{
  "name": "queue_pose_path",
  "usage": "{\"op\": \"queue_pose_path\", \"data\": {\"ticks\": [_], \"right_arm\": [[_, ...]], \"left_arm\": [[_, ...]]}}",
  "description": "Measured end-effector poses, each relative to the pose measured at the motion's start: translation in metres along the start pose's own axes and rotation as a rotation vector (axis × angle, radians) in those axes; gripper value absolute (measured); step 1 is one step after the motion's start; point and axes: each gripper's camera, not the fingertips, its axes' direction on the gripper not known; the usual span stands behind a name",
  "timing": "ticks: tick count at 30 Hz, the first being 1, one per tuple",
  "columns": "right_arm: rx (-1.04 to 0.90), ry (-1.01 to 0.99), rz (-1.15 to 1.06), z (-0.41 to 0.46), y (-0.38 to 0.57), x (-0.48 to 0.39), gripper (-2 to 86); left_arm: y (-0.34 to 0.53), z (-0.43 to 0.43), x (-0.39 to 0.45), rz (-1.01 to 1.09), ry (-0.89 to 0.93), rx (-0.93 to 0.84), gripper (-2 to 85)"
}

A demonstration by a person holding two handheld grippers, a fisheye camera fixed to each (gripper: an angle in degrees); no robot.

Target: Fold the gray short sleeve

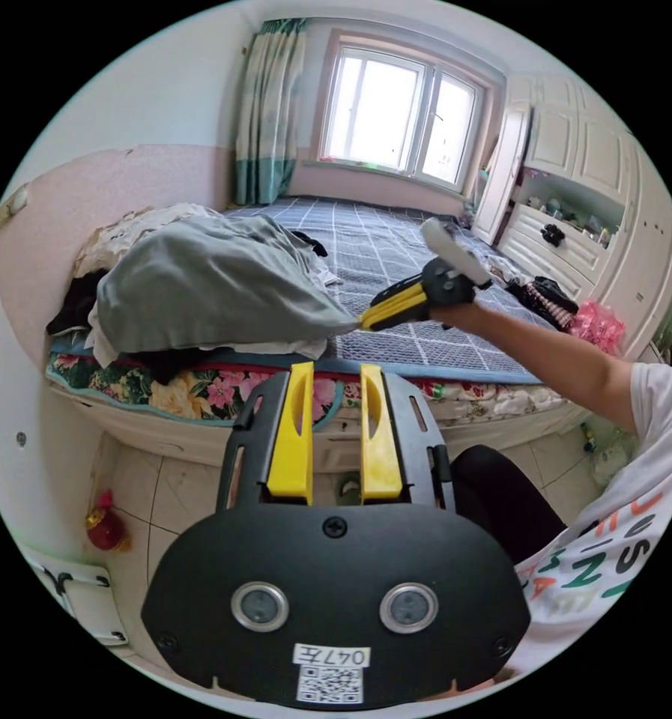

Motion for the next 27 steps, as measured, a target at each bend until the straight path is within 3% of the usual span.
{"op": "queue_pose_path", "data": {"ticks": [5,9,15,17,22,27], "right_arm": [[0.163,0.195,0.067,-0.112,0.053,0.013,-0.2],[0.161,0.322,0.128,-0.174,0.095,0.027,-0.3],[0.034,0.464,0.207,-0.243,0.176,0.032,-0.2],[-0.085,0.514,0.281,-0.253,0.22,0.041,-0.2],[-0.26,0.475,0.508,-0.262,0.326,0.066,-0.2],[-0.322,0.415,0.753,-0.243,0.414,0.099,-0.2]], "left_arm": [[-0.015,-0.006,0.023,0.005,0.02,0.012,8.4],[-0.038,-0.011,0.055,0.059,0.029,0.011,7.8],[-0.07,-0.019,0.094,0.115,0.036,0.04,6.6],[-0.082,-0.013,0.102,0.119,0.046,0.029,6.7],[-0.127,0.028,0.123,0.168,0.117,-0.052,9.5],[-0.172,0.09,0.179,0.341,0.421,-0.154,12.5]]}}
